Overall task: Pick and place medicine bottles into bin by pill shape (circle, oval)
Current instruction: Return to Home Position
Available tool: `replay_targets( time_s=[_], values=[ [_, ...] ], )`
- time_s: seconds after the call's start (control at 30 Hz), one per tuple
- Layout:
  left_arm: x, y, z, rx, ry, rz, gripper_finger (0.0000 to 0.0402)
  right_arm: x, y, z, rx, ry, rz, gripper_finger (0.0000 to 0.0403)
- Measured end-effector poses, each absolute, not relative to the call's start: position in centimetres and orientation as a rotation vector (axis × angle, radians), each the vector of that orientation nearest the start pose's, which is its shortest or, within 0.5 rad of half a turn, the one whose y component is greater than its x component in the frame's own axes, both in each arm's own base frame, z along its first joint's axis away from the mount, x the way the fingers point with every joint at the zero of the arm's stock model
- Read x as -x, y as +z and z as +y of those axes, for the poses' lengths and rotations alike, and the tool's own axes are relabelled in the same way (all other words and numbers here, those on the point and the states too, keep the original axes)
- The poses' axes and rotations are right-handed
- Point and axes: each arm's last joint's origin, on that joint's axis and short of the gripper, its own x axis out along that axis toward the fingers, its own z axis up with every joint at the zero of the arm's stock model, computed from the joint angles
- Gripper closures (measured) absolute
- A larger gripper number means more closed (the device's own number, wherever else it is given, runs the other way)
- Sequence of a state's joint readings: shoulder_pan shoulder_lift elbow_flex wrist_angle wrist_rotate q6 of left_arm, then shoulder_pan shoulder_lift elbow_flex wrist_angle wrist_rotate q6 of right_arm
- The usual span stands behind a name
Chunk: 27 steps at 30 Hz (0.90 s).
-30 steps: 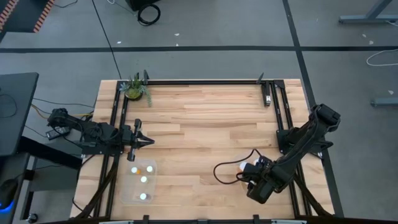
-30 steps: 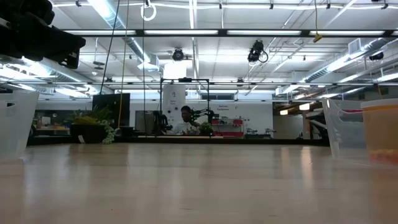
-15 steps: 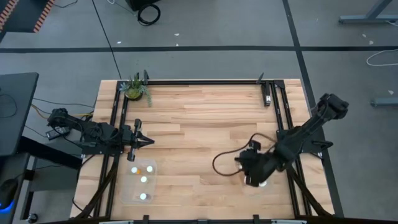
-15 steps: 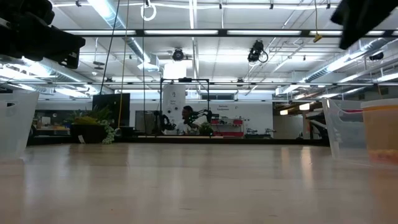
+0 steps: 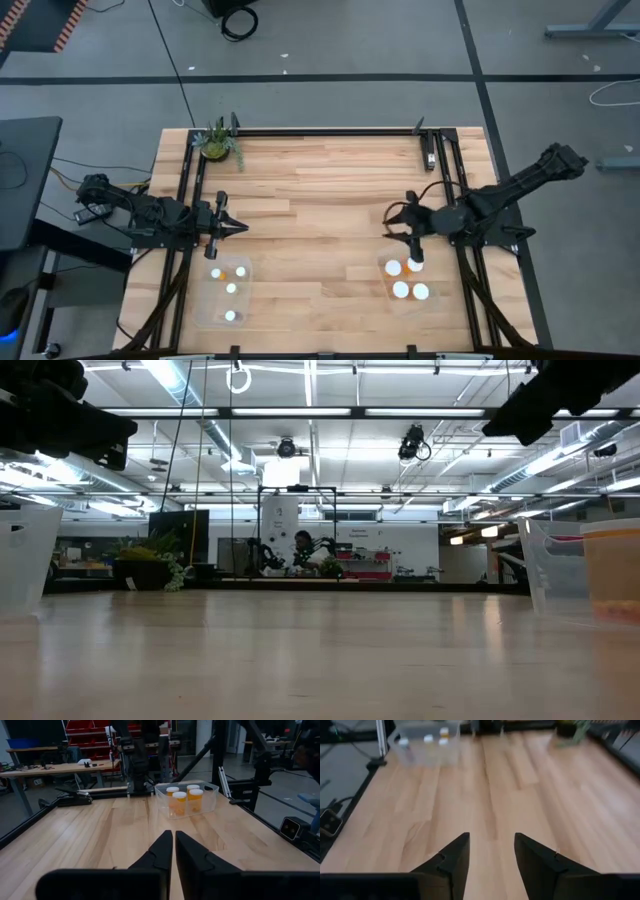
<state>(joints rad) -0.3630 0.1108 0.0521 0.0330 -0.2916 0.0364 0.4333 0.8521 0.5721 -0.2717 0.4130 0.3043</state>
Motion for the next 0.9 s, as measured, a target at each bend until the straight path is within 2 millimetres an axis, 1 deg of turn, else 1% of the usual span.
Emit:
replay_targets(
  time_s=[0.2, 0.3, 0.47, 0.53, 0.63, 0.73, 0.9],
  values=[
    [-9.8, 17.6, -2.8, -0.045, -0.072, 0.023, 0.0375, -14.6, 23.0, 4.6, -0.057, -0.072, 0.371, 0.0246],
    [-9.8, 17.6, -2.8, -0.044, -0.072, 0.023, 0.0371, -14.0, 22.3, 4.2, -0.024, -0.062, 0.303, 0.0247],
    [-9.8, 17.6, -2.8, -0.044, -0.072, 0.023, 0.0366, -13.4, 20.3, 4.0, 0.052, -0.039, 0.186, 0.0247],
    [-9.8, 17.6, -2.8, -0.045, -0.072, 0.023, 0.0367, -13.2, 19.7, 3.9, 0.057, -0.042, 0.173, 0.0247],
    [-9.8, 17.6, -2.8, -0.044, -0.072, 0.023, 0.0372, -13.0, 19.5, 3.7, 0.034, -0.049, 0.171, 0.0247],
    [-9.8, 17.6, -2.8, -0.044, -0.072, 0.023, 0.0376, -12.8, 19.4, 3.6, 0.047, -0.044, 0.178, 0.0247],
    [-9.8, 17.6, -2.8, -0.045, -0.072, 0.023, 0.0371, -12.6, 19.5, 3.6, 0.05, -0.025, 0.178, 0.0247]
  ],
)
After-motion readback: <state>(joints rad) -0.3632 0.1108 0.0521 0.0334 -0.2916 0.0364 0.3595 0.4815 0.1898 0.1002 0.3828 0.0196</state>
